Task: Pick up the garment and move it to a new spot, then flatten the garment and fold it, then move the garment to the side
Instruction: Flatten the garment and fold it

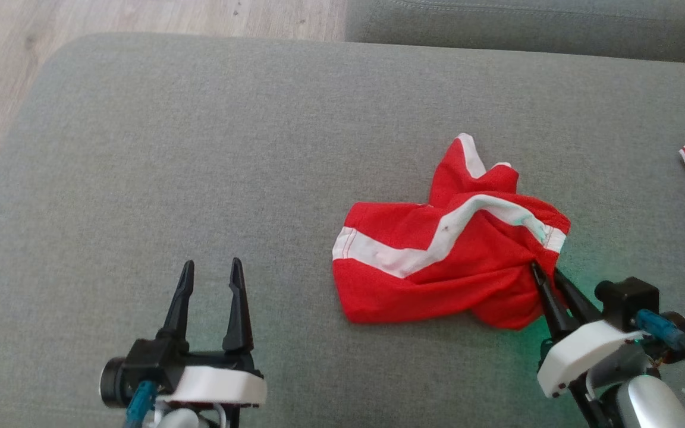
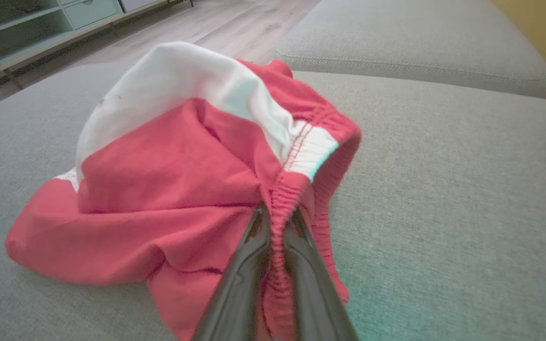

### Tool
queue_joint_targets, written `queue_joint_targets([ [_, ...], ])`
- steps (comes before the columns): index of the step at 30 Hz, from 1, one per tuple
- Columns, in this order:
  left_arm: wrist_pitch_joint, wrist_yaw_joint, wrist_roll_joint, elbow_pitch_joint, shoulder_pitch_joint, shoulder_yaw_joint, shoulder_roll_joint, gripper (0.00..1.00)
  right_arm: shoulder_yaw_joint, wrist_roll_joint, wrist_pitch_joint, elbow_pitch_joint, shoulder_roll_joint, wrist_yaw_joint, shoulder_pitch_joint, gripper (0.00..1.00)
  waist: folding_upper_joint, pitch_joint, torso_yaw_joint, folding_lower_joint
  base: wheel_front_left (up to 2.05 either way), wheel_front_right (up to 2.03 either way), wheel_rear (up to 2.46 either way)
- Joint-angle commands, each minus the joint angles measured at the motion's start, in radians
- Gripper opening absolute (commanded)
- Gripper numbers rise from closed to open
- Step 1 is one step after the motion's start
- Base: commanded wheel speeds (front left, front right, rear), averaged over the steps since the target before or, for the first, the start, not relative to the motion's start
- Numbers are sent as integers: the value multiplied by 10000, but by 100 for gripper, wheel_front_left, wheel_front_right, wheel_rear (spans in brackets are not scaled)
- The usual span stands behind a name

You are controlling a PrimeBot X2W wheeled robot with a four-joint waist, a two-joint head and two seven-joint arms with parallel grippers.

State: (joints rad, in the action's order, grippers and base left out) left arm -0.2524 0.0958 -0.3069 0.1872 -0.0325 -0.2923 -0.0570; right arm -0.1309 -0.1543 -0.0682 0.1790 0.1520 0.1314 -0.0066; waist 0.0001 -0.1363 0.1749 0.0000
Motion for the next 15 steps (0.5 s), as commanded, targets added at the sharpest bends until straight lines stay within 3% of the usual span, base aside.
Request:
queue_joint_targets([
  [1, -93, 0, 85, -288, -252, 259, -63, 100, -153, -7, 31, -415, 114, -7, -7, 47, -1, 28, -30, 0, 0, 0, 0],
  [2, -93, 0, 77, -272, -251, 259, -65, 100, -143, -46, 40, -466, 85, -7, 29, 100, -1, 53, -54, 0, 0, 0, 0],
  [15, -21, 17, 3, -408, -211, 251, -199, 100, 727, -111, 526, -1445, -413, -7, 326, 100, -1, 568, -395, 0, 0, 0, 0],
])
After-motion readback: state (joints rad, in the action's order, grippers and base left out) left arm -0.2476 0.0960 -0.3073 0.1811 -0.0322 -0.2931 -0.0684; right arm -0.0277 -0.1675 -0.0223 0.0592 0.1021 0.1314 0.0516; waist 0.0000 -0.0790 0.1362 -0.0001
